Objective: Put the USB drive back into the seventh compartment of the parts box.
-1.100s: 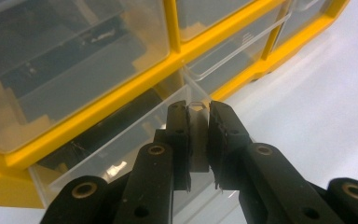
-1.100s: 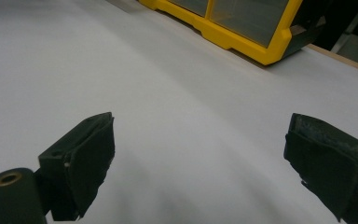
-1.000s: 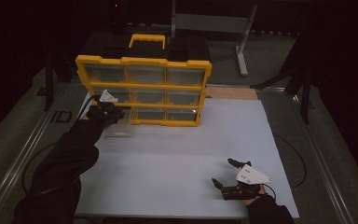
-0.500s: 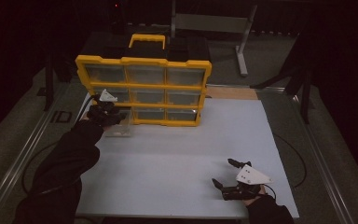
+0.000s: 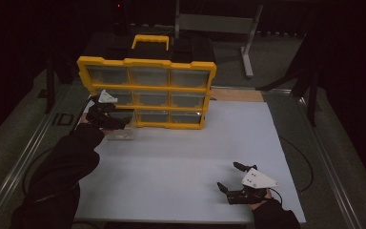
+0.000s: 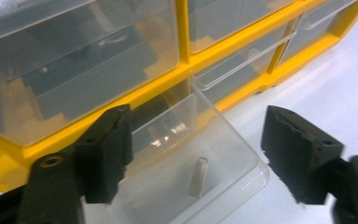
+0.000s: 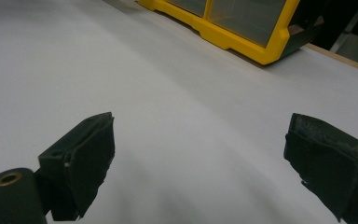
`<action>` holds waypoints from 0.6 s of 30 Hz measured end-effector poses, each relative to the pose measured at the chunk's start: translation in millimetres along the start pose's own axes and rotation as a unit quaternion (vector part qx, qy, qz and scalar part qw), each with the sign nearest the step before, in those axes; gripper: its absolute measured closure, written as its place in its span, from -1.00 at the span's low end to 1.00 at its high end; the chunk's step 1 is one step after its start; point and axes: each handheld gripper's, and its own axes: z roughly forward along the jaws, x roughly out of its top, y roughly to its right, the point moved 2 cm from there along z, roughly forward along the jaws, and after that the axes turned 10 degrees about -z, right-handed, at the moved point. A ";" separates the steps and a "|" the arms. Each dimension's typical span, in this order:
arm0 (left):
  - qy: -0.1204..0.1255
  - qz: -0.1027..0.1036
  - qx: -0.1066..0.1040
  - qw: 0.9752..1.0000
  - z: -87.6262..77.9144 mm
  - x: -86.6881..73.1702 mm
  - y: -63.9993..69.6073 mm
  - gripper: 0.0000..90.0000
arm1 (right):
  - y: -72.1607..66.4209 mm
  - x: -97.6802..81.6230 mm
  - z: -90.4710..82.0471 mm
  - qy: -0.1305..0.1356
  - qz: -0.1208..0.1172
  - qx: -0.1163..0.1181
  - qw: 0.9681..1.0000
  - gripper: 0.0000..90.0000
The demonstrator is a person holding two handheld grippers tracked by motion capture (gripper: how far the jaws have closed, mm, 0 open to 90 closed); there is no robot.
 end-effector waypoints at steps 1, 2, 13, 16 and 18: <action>-0.001 0.000 0.001 1.000 0.4 -0.4 0.5 -0.55 | -0.1 -0.1 0.1 0.000 -0.001 0.000 1.000 -0.80; -0.001 0.000 0.001 1.000 0.4 -0.4 0.5 -0.58 | -0.1 -0.1 0.1 0.000 -0.001 0.000 1.000 -0.80; -0.006 0.000 -0.023 1.000 -2.2 -5.3 4.4 -0.99 | -0.2 -0.1 0.0 -0.001 0.001 0.000 1.000 -0.80; -0.006 0.002 -0.024 1.000 -3.4 -5.8 6.4 -0.99 | 0.0 -0.2 0.4 -0.001 0.002 -0.002 1.000 -0.80; -0.005 0.005 -0.020 1.000 -3.9 -5.9 7.8 -0.99 | -0.3 0.0 0.4 -0.001 0.002 -0.001 1.000 -0.80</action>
